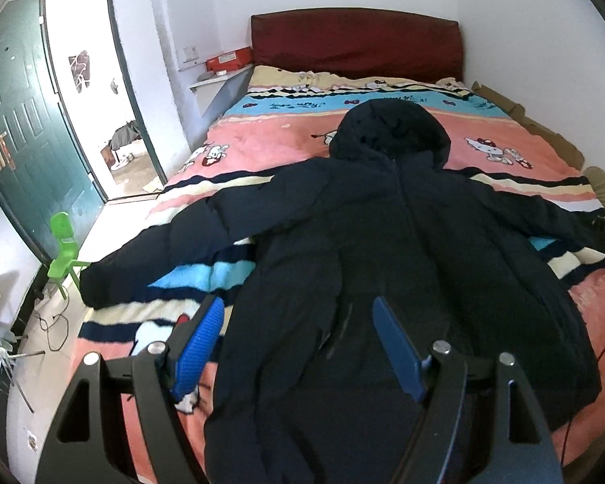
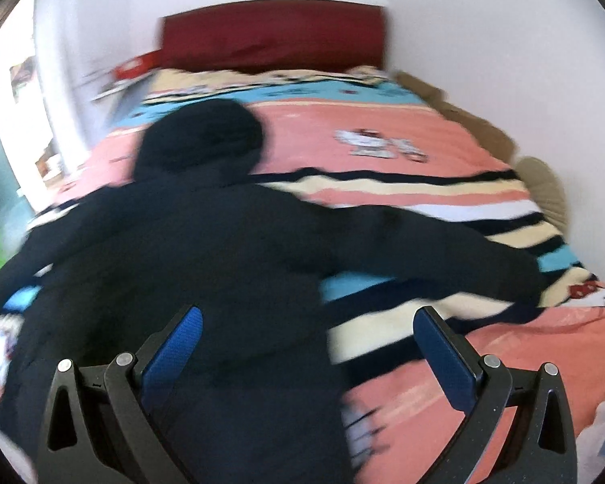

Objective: Fold large clothes

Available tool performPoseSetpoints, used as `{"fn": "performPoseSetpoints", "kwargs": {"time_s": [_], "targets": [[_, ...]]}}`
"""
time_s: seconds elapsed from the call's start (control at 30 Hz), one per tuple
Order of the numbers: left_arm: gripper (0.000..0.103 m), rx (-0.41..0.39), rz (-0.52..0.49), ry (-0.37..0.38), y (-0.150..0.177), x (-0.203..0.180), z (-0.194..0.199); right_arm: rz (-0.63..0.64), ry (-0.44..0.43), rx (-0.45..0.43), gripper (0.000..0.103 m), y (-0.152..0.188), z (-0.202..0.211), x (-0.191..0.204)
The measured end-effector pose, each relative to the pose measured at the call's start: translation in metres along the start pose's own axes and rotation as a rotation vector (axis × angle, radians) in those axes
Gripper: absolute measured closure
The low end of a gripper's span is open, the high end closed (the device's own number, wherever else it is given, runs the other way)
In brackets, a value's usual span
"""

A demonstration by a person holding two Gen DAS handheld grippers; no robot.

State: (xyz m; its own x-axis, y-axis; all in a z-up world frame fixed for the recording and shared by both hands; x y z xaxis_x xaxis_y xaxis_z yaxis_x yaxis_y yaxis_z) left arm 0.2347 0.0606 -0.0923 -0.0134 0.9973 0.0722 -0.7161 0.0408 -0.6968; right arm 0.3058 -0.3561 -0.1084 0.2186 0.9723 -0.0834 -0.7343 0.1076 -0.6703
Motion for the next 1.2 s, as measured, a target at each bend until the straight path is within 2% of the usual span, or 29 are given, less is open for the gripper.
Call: {"fn": "performPoseSetpoints", "kwargs": {"time_s": [0.1,0.17,0.33,0.47,0.6,0.67,0.73,0.8,0.83,0.87,0.9,0.93,0.97,1.07,1.2], "targets": [[0.028,0.018,0.011,0.000,-0.005,-0.004,-0.012,-0.081,0.085,0.017,0.001,-0.013,-0.033,-0.061],[0.028,0.033,0.024,-0.007,-0.007,-0.003,-0.020,-0.151,0.156,0.036,0.001,-0.019,-0.059,-0.115],[0.028,0.078,0.062,-0.020,-0.009,-0.003,-0.038,-0.289,0.263,0.103,0.001,-0.017,-0.111,-0.224],[0.028,0.096,0.068,-0.061,-0.010,0.000,-0.045,-0.396,0.296,0.154,0.001,-0.008,-0.146,-0.288],[0.028,0.131,0.106,-0.076,-0.008,0.007,-0.054,-0.537,0.263,0.207,0.001,0.011,-0.183,-0.338],[0.028,0.138,0.114,-0.093,-0.006,0.012,-0.056,-0.580,0.251,0.228,0.008,0.022,-0.193,-0.347],[0.028,0.143,0.110,-0.114,-0.004,0.016,-0.057,-0.638,0.233,0.261,0.011,0.036,-0.207,-0.356],[0.028,0.151,0.107,-0.124,-0.002,0.017,-0.059,-0.663,0.205,0.256,0.014,0.042,-0.213,-0.357],[0.028,0.157,0.106,-0.128,-0.001,0.018,-0.061,-0.652,0.191,0.251,0.023,0.040,-0.215,-0.353],[0.028,0.161,0.106,-0.128,0.001,0.017,-0.062,-0.640,0.181,0.247,0.040,0.039,-0.216,-0.350],[0.028,0.163,0.106,-0.127,0.001,0.016,-0.063,-0.620,0.160,0.235,0.050,0.034,-0.216,-0.344],[0.028,0.165,0.103,-0.123,0.002,0.014,-0.063,-0.608,0.151,0.224,0.068,0.030,-0.216,-0.342],[0.028,0.165,0.101,-0.121,0.003,0.013,-0.063,-0.599,0.139,0.215,0.078,0.026,-0.215,-0.339],[0.028,0.159,0.094,-0.109,0.004,0.010,-0.061,-0.541,0.110,0.181,0.086,0.009,-0.208,-0.327],[0.028,0.144,0.107,-0.093,0.005,0.014,-0.054,-0.509,0.064,0.131,0.089,-0.011,-0.187,-0.313]]}}
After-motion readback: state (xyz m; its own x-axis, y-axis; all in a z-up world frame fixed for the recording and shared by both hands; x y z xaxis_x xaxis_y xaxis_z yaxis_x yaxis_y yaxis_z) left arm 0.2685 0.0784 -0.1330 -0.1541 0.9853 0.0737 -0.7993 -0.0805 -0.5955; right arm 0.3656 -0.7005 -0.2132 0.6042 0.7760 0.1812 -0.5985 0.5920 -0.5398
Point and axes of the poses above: each gripper's, at about its wrist camera, not at the fingertips, and z roughly against the way its jaws point, x to its left, y to its underside, the point moved 10 cm from there along -z, roughly the way its jaws point, and after that the axes turned 2 degrees about y, right-handed, at the moved point
